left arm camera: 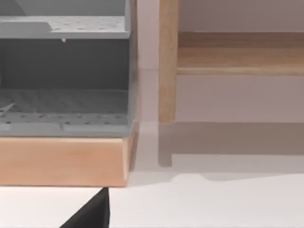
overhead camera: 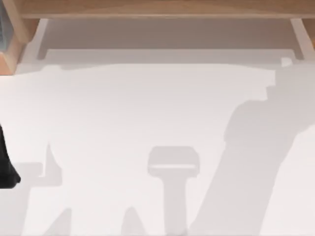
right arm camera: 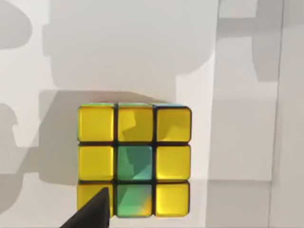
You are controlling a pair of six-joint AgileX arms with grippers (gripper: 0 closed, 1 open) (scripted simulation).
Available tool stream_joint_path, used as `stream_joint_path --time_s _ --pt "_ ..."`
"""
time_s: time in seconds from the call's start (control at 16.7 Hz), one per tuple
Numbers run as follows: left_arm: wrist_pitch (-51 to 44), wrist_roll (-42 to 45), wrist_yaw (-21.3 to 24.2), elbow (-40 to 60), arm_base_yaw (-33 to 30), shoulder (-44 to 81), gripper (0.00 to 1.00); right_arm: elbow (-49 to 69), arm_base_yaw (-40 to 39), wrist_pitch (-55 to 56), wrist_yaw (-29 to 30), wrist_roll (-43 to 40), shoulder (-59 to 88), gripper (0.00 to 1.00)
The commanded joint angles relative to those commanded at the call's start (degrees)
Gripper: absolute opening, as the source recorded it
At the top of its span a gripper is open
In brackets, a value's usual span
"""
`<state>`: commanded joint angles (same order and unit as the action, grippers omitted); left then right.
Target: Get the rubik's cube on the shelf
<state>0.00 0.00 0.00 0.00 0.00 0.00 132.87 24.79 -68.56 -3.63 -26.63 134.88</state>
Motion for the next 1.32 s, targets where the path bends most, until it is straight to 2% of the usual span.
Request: stream_joint_path --time_s 0.18,0.54,0.96,1.2,1.32 --pt "0.0 0.0 0.0 0.0 0.0 0.0 1.00 -0.1 -2.0 -5.2 -0.5 3.5 2.4 1.00" --pt "0.0 0.0 0.0 0.0 0.0 0.0 1.00 -0.2 -1.9 -5.8 -0.5 3.9 2.7 1.00" --pt "0.0 0.0 0.0 0.0 0.0 0.0 1.00 -3.9 -3.0 2.7 -0.3 4.8 7.6 1.00" --pt "0.0 0.0 0.0 0.0 0.0 0.0 1.00 -4.0 -3.1 3.2 -0.3 4.9 8.0 1.00" --pt "0.0 0.0 0.0 0.0 0.0 0.0 1.00 -4.0 -3.1 3.2 -0.3 4.9 8.0 0.85"
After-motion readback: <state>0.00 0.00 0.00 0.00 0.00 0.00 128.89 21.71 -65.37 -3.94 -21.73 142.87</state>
